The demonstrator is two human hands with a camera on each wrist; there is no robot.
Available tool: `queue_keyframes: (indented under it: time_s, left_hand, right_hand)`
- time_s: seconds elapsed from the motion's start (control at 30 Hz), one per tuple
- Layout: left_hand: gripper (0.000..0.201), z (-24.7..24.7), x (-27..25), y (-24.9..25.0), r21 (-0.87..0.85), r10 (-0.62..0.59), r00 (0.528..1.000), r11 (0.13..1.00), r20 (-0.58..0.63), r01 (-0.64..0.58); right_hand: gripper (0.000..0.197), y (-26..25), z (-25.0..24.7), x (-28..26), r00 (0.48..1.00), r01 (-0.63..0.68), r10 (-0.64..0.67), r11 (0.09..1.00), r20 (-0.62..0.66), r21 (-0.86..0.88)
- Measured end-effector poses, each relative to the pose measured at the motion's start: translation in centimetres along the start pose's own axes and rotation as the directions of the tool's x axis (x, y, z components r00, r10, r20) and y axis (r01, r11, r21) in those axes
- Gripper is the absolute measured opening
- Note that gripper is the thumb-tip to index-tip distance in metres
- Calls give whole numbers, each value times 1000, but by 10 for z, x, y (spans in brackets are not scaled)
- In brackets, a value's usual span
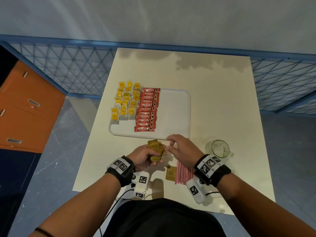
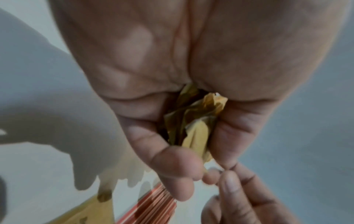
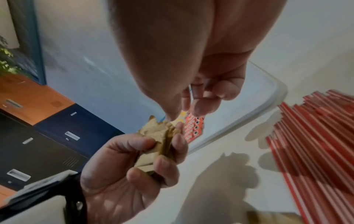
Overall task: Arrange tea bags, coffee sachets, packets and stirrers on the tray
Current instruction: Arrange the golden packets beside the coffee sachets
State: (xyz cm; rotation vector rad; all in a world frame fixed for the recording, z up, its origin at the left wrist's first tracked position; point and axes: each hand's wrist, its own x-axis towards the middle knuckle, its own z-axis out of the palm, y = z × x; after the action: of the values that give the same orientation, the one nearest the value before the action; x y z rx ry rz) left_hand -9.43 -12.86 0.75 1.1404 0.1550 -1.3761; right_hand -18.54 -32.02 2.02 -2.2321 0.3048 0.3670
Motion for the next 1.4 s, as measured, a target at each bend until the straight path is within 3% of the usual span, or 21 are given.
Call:
queue_keyframes:
  time_s: [0.13,0.33,0.57,0.7,0.97,1.17,1.33,1.4]
  left_hand:
    - [32,-11,-3,-5,-23,-19,998,1000,-55,18]
    - [21,-16,-6,-14,-12,-37,992,999,-124,36]
    - [22,-16,-10,-22,-13,-54,990,999,-127,53]
    - [27,-12,-13,-22,-22,-40,994,999,-106,38]
    - [35,-6,-16,-20,-148,-37,996,989,-77,25]
    - [29,5,-18,-14,-171,-21,997,985,-72,8]
    - [26,15,-20,-9,-100,25,997,994,-67,-31]
    - [27,19,-20,-6,-82,47,995,995,-86,-54]
  right_hand:
    - [34,9,9,-6,987,-53,85,973,136,-226]
    - [41,14,32,-15,955,65,99,849,278,-525]
    - [30,16,52,-17,949,123,90,777,302,-618]
    - [15,18,60,-16,939,186,43,773,342,-607]
    - [21,21,56,-20,962,174,-15,803,273,-570]
    - [14,12,20,-25,986,44,10,948,164,-316]
    - [2,5,-7,-30,999,-13,17,992,33,-129]
    - [6,3,-14,-31,1000,-30,30,998,-3,-49]
